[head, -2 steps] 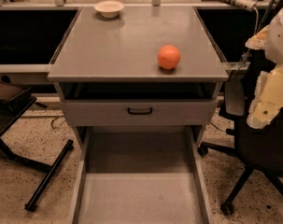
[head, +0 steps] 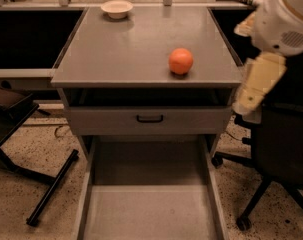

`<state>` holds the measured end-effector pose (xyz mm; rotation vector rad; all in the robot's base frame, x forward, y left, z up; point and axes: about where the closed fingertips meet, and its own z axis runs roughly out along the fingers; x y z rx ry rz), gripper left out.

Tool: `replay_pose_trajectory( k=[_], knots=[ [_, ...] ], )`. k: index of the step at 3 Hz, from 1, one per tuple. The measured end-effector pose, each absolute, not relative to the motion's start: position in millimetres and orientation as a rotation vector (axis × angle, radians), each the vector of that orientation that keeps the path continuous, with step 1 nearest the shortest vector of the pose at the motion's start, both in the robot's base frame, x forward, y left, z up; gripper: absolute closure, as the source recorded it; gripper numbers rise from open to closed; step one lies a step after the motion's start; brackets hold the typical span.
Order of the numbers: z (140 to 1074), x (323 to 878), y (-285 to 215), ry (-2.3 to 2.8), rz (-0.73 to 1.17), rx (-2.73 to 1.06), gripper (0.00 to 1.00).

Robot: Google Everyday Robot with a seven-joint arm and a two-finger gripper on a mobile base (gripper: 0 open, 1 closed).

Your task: Place orange into middle drawer

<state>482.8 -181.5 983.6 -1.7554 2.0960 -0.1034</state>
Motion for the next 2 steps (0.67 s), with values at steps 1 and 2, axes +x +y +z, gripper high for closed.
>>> replay_pose_trajectory(
  k=[1,2],
  knots=[
    [982.8,545.6,-133.6,1.970,-0.049,-1.790,0.00],
    [982.8,545.7,-133.6,1.970,-0.049,-1.790,0.00]
  ],
)
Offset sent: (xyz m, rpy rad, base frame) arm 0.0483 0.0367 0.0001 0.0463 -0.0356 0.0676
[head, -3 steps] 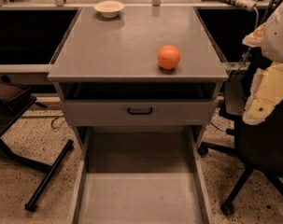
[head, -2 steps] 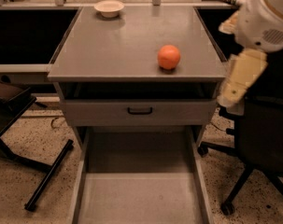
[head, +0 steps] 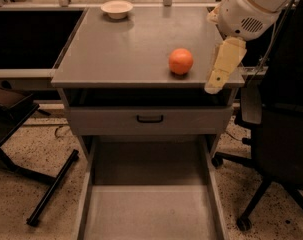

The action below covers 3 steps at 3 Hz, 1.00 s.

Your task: Place orange into middle drawer

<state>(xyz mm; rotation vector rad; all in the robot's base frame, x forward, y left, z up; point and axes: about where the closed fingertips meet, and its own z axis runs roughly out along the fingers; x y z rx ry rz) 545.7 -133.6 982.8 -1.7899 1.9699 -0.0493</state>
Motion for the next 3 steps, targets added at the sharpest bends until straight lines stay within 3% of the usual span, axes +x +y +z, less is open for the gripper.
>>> replay_pose_trajectory(
  k=[3],
  knots=[
    [947.4,613.4,-89.8,1.893,-0.059,-1.892,0.00]
  ],
)
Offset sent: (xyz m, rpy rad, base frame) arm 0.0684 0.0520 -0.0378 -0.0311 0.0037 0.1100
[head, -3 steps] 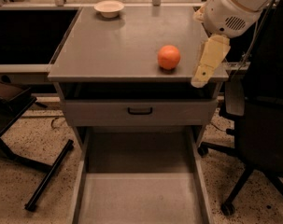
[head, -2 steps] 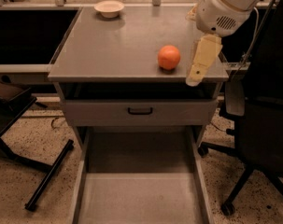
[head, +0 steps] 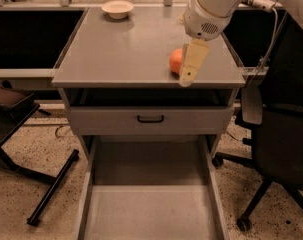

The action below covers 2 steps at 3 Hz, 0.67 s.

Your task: Place orange into middle drawer

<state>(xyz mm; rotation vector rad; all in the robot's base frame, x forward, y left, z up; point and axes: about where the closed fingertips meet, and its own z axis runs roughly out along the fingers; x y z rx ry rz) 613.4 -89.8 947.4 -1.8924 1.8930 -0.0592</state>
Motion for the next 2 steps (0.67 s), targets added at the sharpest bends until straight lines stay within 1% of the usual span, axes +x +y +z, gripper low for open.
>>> replay_pose_trajectory(
  k=[1,2],
  knots=[
    [941.1,655.1,-88.1,1.906,-0.138,-1.915,0.00],
    [949.1,697.2,-98.3,1.941,-0.253,-1.913,0.00]
  ],
)
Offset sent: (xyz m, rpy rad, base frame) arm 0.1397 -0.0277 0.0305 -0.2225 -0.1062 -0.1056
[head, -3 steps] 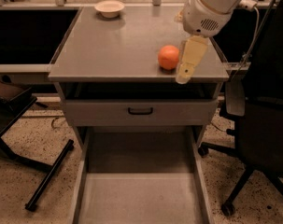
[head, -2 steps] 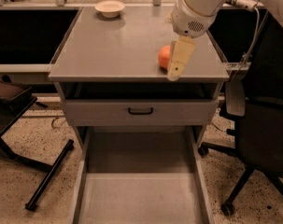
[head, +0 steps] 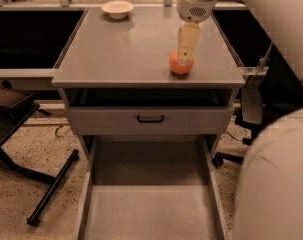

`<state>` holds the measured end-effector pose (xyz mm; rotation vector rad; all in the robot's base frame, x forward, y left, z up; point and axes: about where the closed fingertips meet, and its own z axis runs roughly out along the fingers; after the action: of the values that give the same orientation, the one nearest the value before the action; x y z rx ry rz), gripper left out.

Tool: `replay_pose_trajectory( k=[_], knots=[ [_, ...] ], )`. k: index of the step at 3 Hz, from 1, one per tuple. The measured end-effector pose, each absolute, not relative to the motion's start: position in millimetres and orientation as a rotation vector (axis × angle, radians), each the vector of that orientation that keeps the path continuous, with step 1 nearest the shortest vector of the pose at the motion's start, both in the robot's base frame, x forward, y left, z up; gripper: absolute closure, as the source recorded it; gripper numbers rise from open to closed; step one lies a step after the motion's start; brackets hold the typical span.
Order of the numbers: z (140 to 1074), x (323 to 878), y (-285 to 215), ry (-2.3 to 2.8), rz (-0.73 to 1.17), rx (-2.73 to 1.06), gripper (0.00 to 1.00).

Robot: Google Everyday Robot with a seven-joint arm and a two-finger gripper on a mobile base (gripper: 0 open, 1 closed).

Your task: Place orange into middle drawer

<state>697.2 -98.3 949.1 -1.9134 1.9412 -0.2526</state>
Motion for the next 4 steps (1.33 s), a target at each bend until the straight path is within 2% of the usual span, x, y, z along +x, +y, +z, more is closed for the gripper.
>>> replay_pose_trajectory(
  k=[2,4],
  knots=[
    [937.9,733.0,-109.6,2.006,-0.292,-1.918,0.00],
    [908.6,738.6,-128.6,2.085,-0.146,-1.870,0.00]
  ],
)
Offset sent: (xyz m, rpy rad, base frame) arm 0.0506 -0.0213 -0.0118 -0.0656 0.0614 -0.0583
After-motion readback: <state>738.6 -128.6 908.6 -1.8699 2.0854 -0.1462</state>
